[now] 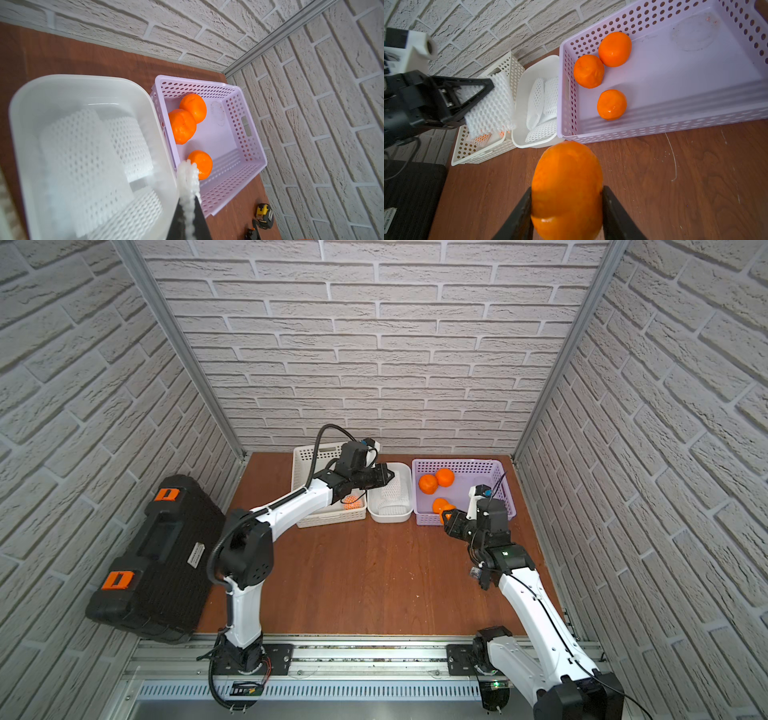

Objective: Remove foam nets from oranges
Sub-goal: Place the foam net into the storage box.

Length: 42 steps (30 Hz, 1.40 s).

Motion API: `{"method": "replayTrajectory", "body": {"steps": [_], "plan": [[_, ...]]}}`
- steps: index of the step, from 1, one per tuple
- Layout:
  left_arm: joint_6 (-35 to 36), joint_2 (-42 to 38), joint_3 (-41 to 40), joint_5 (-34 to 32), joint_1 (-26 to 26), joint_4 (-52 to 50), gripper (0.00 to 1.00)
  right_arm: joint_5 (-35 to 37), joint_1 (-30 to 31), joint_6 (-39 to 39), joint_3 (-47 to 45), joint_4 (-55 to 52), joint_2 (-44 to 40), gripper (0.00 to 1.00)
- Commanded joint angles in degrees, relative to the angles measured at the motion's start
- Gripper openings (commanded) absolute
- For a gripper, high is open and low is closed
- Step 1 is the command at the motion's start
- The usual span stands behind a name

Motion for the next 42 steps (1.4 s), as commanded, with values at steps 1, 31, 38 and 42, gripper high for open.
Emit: {"method": "replayTrajectory", "body": {"steps": [1, 31, 38, 42], "plan": [[1.3, 6.7, 7.0, 6.7, 1.6, -0.7, 0.0, -2.2, -2.1, 1.1, 1.5, 1.2, 0.8, 0.16], [26.9, 12.3, 13.7, -15.2, -4.2, -7.7, 0.83, -6.6, -7.4, 7.1, 10.3, 6.0, 19.2, 0.2], [28.2, 8.8, 8.1, -22.6, -5.6, -3.1, 0.87, -5.0, -7.4, 5.3, 9.3, 3.3, 15.8, 0.21], [26.8, 6.0, 3.1, -21.2, -5.8, 3.2, 0.89, -4.7, -7.8, 4.5, 9.4, 2.2, 14.6, 0.21]]}}
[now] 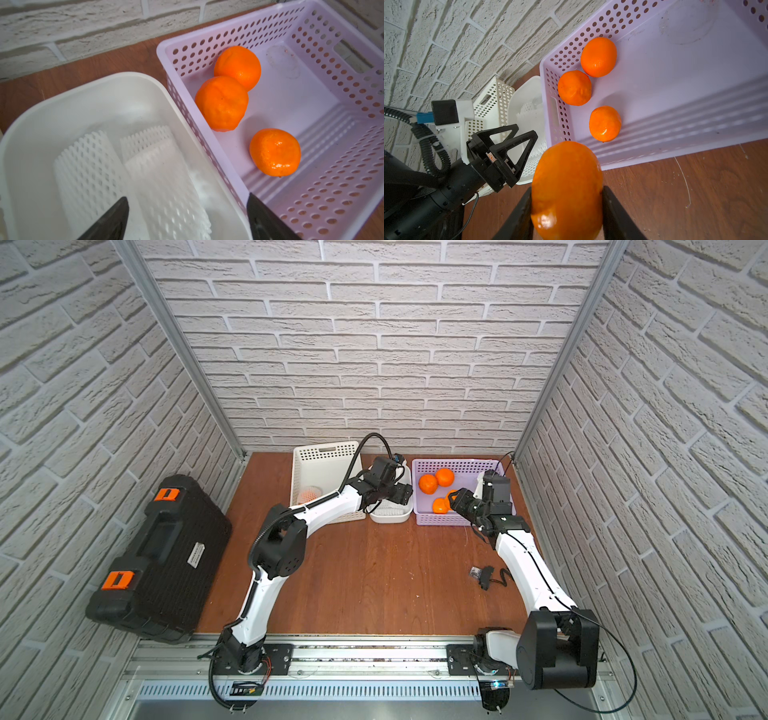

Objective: Remove foam nets from oranges
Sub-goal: Place the foam net into the storage box, then place the orange in the basket.

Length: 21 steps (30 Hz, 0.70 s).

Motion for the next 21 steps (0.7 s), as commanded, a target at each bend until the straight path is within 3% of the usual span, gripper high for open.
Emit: {"method": "replayTrajectory", "body": {"steps": [1, 9, 16, 21], "plan": [[0.1, -3.8, -4.0, -1.3, 0.4, 8.5, 0.89, 0.9, -0.7, -1.5, -0.4, -0.9, -1.8, 0.21], [-1.3, -13.3, -21.1, -3.6, -0.1, 28.9, 0.94, 0.1, -2.5, -1.3, -0.8, -0.7, -2.5, 0.24], [-3.0, -21.4, -37.7, -15.1, -0.3, 49.3, 0.97, -6.5, -3.5, 2.1, 5.0, 3.9, 8.4, 0.27], [-1.8, -23.9, -40.9, -22.6, -0.1, 50.3, 0.98, -6.0, -3.9, 4.4, 10.1, 6.5, 17.5, 0.33]]}}
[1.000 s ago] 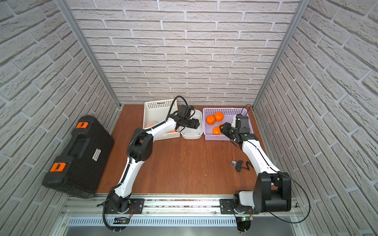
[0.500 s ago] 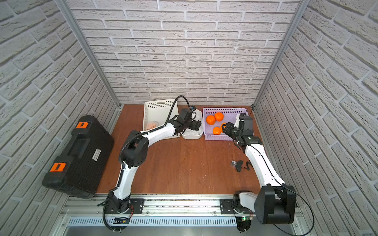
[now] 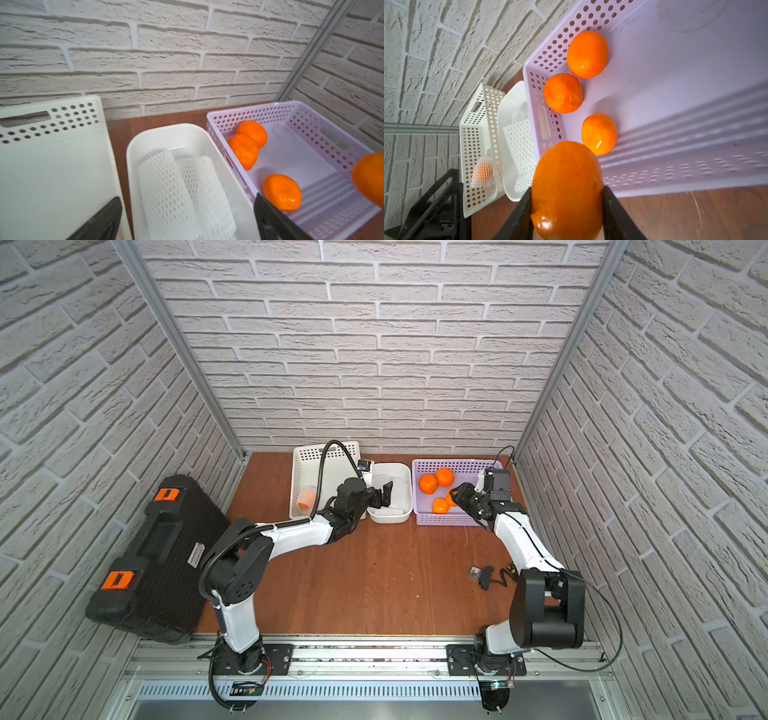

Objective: Remove foam nets from oranges
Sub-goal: Place the orange in the basket.

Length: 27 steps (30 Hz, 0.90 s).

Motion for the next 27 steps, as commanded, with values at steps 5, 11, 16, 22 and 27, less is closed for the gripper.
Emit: {"method": "replayTrajectory", "body": {"steps": [5, 11, 16, 22, 27], "plan": [[-1.0, -3.2, -2.4, -10.3, 1.1, 7.9, 0.98, -4.1, -3.2, 3.2, 10.0, 4.6, 12.5, 0.33], [-3.3, -3.2, -1.8, -10.6, 2.3, 5.1, 0.98, -8.7, -6.1, 6.5, 17.2, 5.9, 24.3, 0.36], [-4.4, -3.0, -0.9, -9.5, 3.0, 2.8, 0.98, -10.2, -6.3, 6.9, 21.9, 4.7, 31.5, 0.42], [-5.4, -2.5, -0.2, -8.5, 3.7, 1.5, 0.98, -9.3, -6.3, 5.9, 23.9, 3.0, 33.1, 0.62], [-5.8, -2.3, -0.1, -8.1, 3.7, 1.3, 0.98, -8.0, -6.4, 3.9, 24.8, -0.3, 32.0, 0.74]]}}
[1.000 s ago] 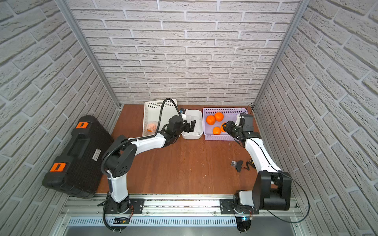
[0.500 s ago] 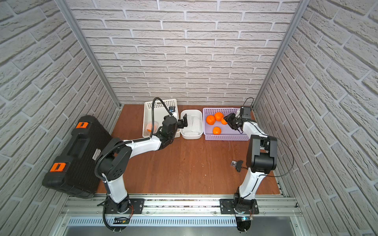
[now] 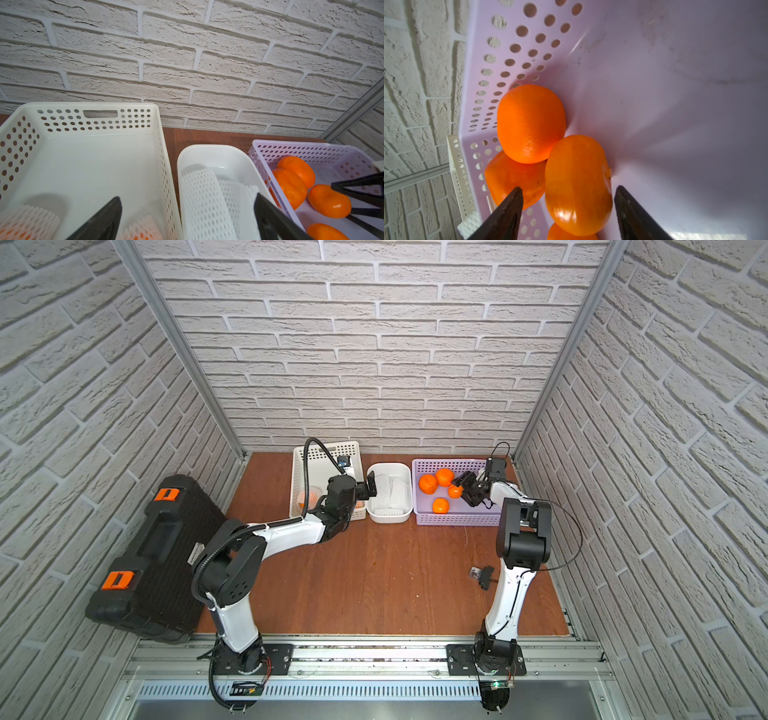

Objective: Remove foam nets from oranges
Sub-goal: Place the orange in the basket, then adjust the orange in the basket.

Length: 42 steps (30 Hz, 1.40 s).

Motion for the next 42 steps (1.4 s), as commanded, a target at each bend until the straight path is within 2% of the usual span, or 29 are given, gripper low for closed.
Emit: {"method": "replayTrajectory", "body": {"steps": [1, 10, 15, 19, 23, 27, 31, 34, 36, 40, 42], "plan": [[-0.7, -0.8, 1.6, 0.3, 0.5, 1.0, 0.98, 1.3, 0.1, -1.3, 0.1, -1.7, -3.0, 0.74], [-1.4, -1.3, 1.2, 0.5, 0.8, 1.0, 0.98, 11.9, -0.6, 2.9, -10.7, 3.8, -18.1, 0.8], [-1.6, -1.8, 0.6, 0.7, 0.7, 1.5, 0.98, 12.0, -1.1, 5.3, -15.5, 6.0, -25.7, 0.8], [-2.2, -2.1, 0.1, 0.8, 0.8, 1.8, 0.98, 13.1, -1.1, 7.0, -24.5, 12.7, -36.6, 0.78], [-4.4, -3.1, -0.4, 1.1, 1.1, 1.3, 0.98, 10.3, 0.8, 6.3, -32.6, 18.8, -46.4, 0.77], [-9.4, -6.2, -0.7, 2.1, 2.2, -1.4, 0.98, 15.6, 9.1, -1.7, -39.1, 18.8, -56.6, 0.76], [-20.1, -9.3, 2.0, 6.3, 5.9, -12.2, 0.98, 20.5, 19.8, -10.9, -44.3, 19.8, -62.1, 0.77], [-27.1, -10.2, 7.0, 12.0, 9.8, -26.7, 0.98, 22.6, 26.8, -16.6, -46.1, 20.0, -61.4, 0.76], [-29.1, -10.5, 9.0, 15.8, 12.3, -34.5, 0.97, 25.4, 31.5, -20.5, -46.3, 19.8, -59.7, 0.75], [-29.5, -11.7, 11.2, 23.4, 17.8, -49.0, 0.96, 29.6, 40.5, -26.7, -46.2, 22.8, -54.7, 0.74], [-26.6, -11.7, 13.6, 24.9, 19.9, -55.6, 0.96, 29.8, 44.3, -28.5, -45.4, 24.4, -51.8, 0.73]]}}
